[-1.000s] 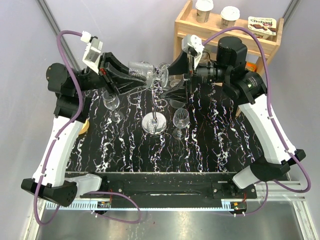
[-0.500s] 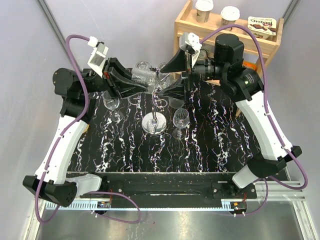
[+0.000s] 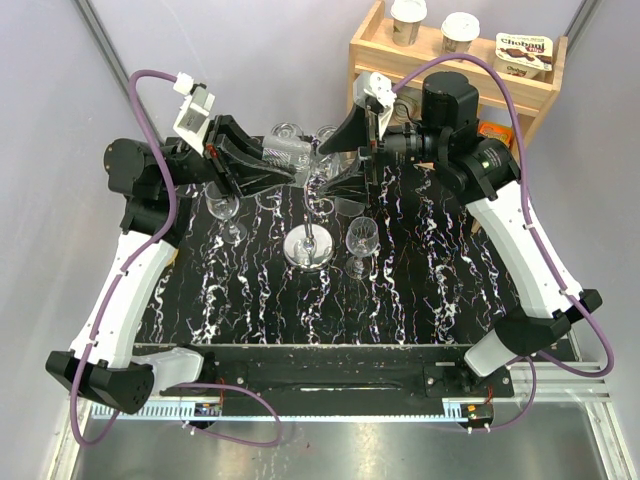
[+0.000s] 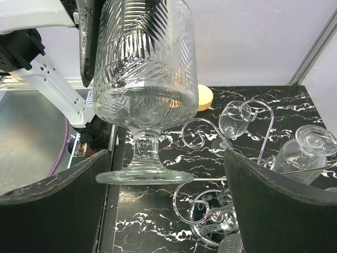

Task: Place the wine glass upside down on the wine glass rack
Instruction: Turn the wine glass upside down at the wine rack.

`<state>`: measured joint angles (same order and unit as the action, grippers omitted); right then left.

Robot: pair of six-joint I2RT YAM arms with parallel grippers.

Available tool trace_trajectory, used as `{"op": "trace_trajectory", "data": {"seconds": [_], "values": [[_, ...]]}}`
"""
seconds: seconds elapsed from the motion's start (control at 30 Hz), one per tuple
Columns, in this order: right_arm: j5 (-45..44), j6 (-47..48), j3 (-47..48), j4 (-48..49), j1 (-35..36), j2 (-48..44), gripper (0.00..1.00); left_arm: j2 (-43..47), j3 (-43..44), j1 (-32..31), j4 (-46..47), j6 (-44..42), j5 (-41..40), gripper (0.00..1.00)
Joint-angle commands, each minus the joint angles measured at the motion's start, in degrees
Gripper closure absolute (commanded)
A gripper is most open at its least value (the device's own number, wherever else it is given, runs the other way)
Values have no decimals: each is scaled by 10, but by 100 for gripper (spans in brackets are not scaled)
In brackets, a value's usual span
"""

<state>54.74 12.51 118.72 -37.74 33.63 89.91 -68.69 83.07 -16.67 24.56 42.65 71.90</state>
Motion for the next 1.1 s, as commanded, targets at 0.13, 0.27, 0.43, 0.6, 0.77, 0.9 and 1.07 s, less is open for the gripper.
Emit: {"op": "trace_trajectory", "data": {"seconds": [0.13,0.27,0.43,0.6,0.77,0.9,1.07], "values": [[13,1,12,9,-2,-10,22,21,-4,-1,56,2,-4,100],[10,6,12,9,-3,-11,35,19,-6,-2,57,1,-2,100],[-2,11,15,9,-2,-8,50,17,-5,-2,58,-3,-3,100],[-44,18,20,8,-2,-4,69,12,-8,-2,53,-16,-1,100],[-126,53,19,8,-3,4,88,-4,11,-2,-98,-161,-6,100],[-159,75,10,17,-8,15,98,-25,24,-1,-188,-259,-19,100],[-178,91,2,30,-14,31,100,-44,43,-1,-287,-383,-52,100]]}}
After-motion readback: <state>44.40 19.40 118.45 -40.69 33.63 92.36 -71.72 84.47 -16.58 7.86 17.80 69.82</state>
